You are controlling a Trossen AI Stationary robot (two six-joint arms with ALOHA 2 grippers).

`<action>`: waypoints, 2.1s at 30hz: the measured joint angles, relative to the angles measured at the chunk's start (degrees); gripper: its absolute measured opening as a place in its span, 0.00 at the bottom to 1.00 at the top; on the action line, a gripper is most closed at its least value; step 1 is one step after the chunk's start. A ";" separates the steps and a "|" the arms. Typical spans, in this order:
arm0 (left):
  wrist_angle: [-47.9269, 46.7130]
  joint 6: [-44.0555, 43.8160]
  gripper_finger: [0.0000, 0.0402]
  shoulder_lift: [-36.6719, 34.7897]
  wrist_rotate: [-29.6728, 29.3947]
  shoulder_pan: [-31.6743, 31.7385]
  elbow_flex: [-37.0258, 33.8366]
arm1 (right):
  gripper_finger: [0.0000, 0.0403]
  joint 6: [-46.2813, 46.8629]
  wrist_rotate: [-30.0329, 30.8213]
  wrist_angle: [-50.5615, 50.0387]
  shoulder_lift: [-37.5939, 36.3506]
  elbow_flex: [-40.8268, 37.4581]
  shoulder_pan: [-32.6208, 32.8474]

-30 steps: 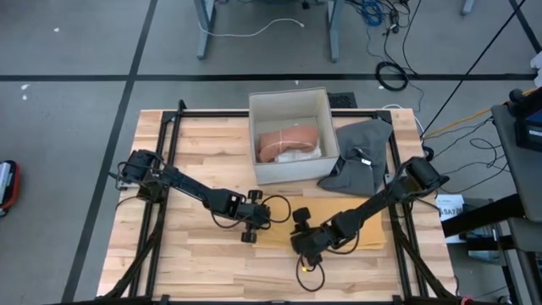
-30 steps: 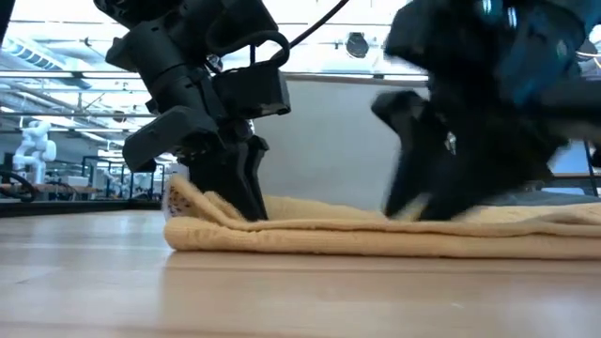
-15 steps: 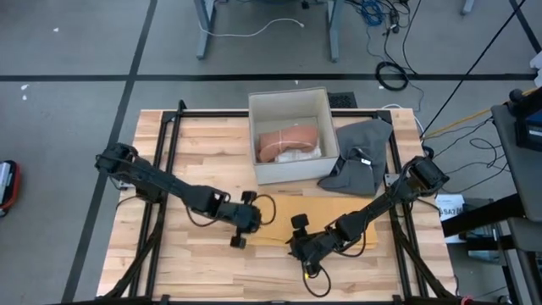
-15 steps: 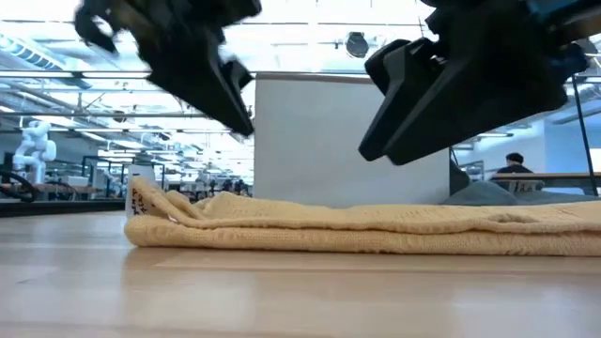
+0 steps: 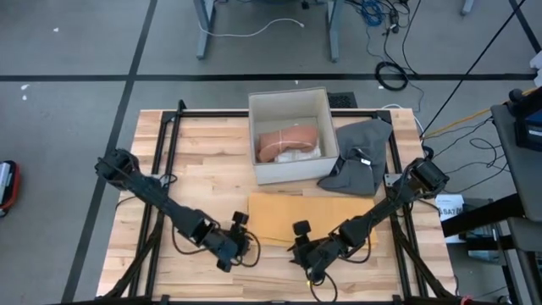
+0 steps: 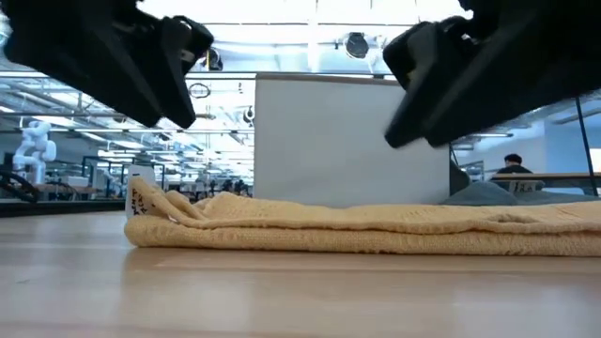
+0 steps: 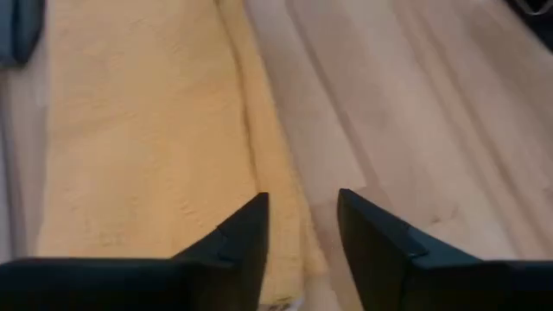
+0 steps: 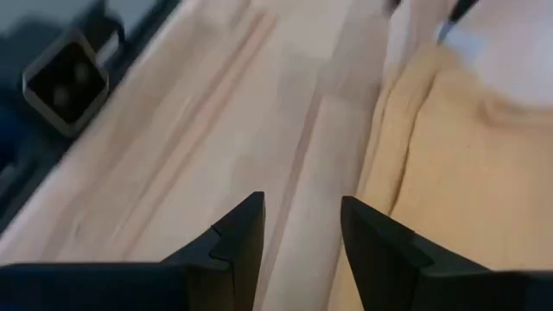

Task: Fold towel
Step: Fold the orange towel

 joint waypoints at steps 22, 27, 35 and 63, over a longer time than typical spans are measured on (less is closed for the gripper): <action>1.30 0.49 0.66 12.07 -10.29 -1.46 0.26 | 0.36 -1.93 3.39 4.52 0.61 0.11 -2.70; -0.48 2.68 0.66 12.17 -14.29 -1.38 0.20 | 0.36 -0.95 6.80 0.95 0.61 0.11 -3.08; -2.98 3.16 0.64 13.01 -14.27 -0.14 0.33 | 0.36 3.42 8.20 1.45 0.61 -3.20 -6.78; -10.32 24.36 0.02 13.83 -26.65 -2.49 7.05 | 0.36 11.34 3.80 18.67 5.09 -10.01 -10.15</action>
